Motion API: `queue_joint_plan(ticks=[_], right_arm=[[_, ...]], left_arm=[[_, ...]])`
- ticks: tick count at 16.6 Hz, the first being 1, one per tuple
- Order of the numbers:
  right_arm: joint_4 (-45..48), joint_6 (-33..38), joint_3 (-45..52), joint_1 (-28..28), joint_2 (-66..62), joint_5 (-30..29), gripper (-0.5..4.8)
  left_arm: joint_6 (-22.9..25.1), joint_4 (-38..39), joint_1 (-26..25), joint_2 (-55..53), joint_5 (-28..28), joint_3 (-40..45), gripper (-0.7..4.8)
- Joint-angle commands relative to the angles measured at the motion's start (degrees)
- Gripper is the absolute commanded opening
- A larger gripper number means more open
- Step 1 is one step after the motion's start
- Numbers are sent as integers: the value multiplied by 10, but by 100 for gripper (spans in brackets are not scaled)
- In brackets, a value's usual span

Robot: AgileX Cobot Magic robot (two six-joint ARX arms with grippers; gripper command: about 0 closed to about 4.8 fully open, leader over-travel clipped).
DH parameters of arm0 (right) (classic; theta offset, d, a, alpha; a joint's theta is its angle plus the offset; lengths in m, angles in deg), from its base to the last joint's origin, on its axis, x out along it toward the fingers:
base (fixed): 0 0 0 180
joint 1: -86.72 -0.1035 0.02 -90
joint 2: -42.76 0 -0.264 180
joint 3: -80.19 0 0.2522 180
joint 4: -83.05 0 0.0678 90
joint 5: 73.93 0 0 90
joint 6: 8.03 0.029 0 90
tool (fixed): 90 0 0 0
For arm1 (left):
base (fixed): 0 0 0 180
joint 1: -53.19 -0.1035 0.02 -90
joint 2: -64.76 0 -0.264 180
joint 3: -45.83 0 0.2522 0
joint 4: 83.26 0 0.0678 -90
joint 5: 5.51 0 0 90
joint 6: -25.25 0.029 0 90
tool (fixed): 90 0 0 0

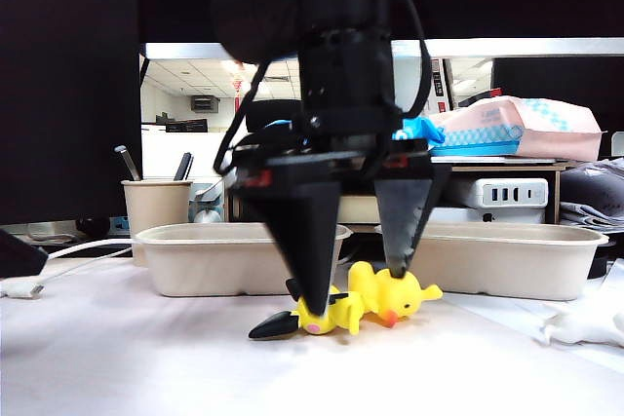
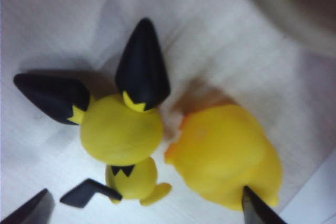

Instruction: Put the dolls with similar colors into the same paper box, while dolls with different colors go into separate paper boxes.

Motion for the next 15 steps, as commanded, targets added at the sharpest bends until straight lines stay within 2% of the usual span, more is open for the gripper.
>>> queue_joint_plan(ticks=[1,3,10,15], right_arm=[[44,-4,2,-2,-9,28,479],[52,-4,1,-1,-9,42,479],[47,4,1,-8,-13,29,479],[49,3,0,-49,-12,27,479]], left_arm=[[1,-7,-1,0,2,-1,-5],[1,-7,-1,0,2,-1,-5],[1,-7,-1,0,2,-1,-5],[1,-7,-1,0,2,-1,-5]])
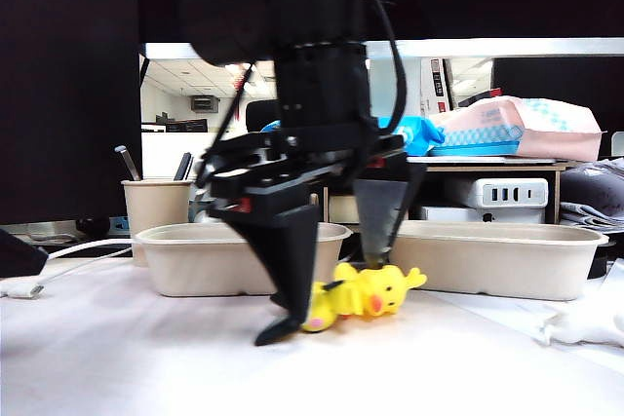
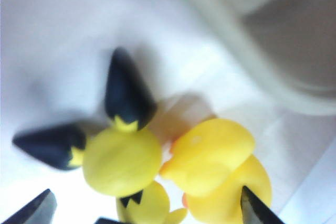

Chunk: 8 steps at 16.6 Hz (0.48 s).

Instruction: Put the dolls with similar colors into the same paper box, while dolls with different colors go into separate paper boxes.

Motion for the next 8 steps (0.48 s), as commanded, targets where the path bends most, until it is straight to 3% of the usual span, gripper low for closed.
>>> queue_joint_plan(ticks=[1,8], right_arm=[[10,1,1,-24,-3,-24,479],[18,28,-3,-43,33,4,479]], left_arm=[[1,-7,-1,0,2,-1,-5],[1,-7,-1,0,2,-1,-5]])
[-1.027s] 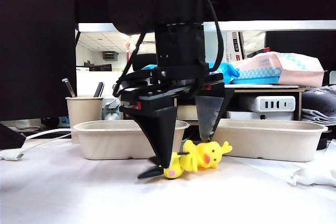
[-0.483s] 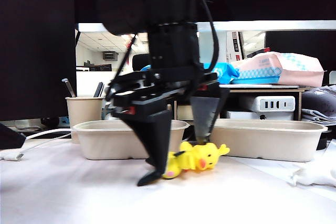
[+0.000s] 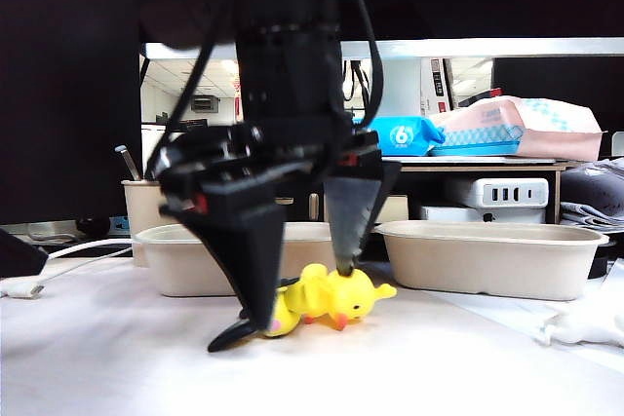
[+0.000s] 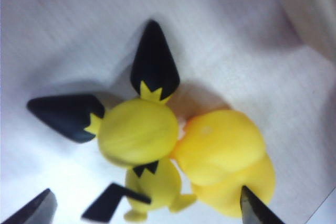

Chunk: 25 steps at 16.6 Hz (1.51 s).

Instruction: Put the dolls with similar colors into the same paper box, while dolls with different colors go into separate paper boxes.

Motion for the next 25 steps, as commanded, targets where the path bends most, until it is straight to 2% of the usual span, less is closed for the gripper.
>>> queue_joint_plan(ticks=[1,3,4,5,6,10,17,25], right_arm=[[22,19,-3,-2,35,-2,479],[35,19,-6,-2,45,-9,479],[33,15,-9,-2,45,-26,479],[40,11,-9,-3,44,-68,479],[45,5,-9,-5,43,-75,479],[76,-3,-8,-5,40,-75,479],[70,-16,-8,-2,-11,-75,479],[9,-46,-8,28,-28,-62,479]], left_arm=[[1,-7,-1,0,2,-1,-5],[1,-7,-1,0,2,-1,-5],[1,-7,-1,0,2,-1,-5],[1,-7,-1,0,2,-1,-5],[1,-7,-1,0,2,-1,-5],[1,-7,-1,0,2,-1,-5],[1,-7,-1,0,2,-1,-5],[1,-7,-1,0,2,-1,-5]])
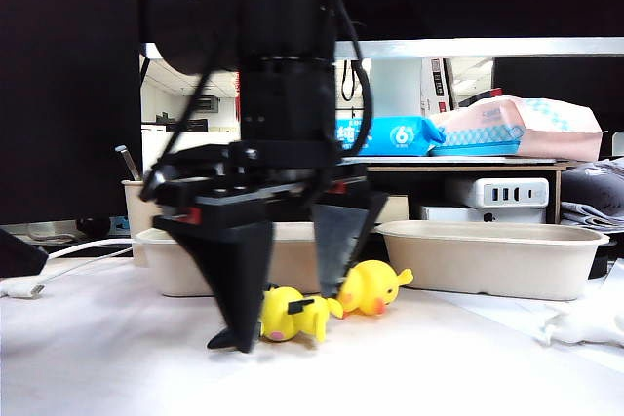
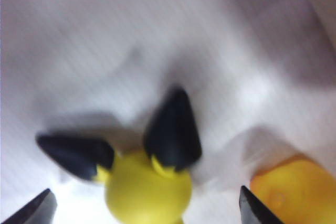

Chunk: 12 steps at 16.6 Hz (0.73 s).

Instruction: Put the dolls with similar colors into the same paper box, while dolls with different colors go into separate paper boxes.

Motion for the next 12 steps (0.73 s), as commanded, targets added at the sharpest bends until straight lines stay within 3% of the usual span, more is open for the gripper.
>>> queue_joint_plan(ticks=[1,3,4,6,7,10,12], right_arm=[[-14,-7,-1,3,-1,0,479],[-4,-8,-1,2,-1,-3,479],[2,-8,-1,2,-2,-7,449],[3,-8,-1,2,-2,-7,296],[2,-8,-1,2,-2,-7,267],[0,-8,-1,2,-2,-7,259],[0,-8,-1,2,-2,-7,155]], left_arm=[[1,-7,-1,0,2,-1,-5],[1,-7,-1,0,2,-1,-5],[1,-7,-1,0,2,-1,-5],[1,-7,-1,0,2,-1,-5],[1,-7,-1,0,2,-1,-5],[1,-7,-1,0,2,-1,-5],[1,-7,-1,0,2,-1,-5]])
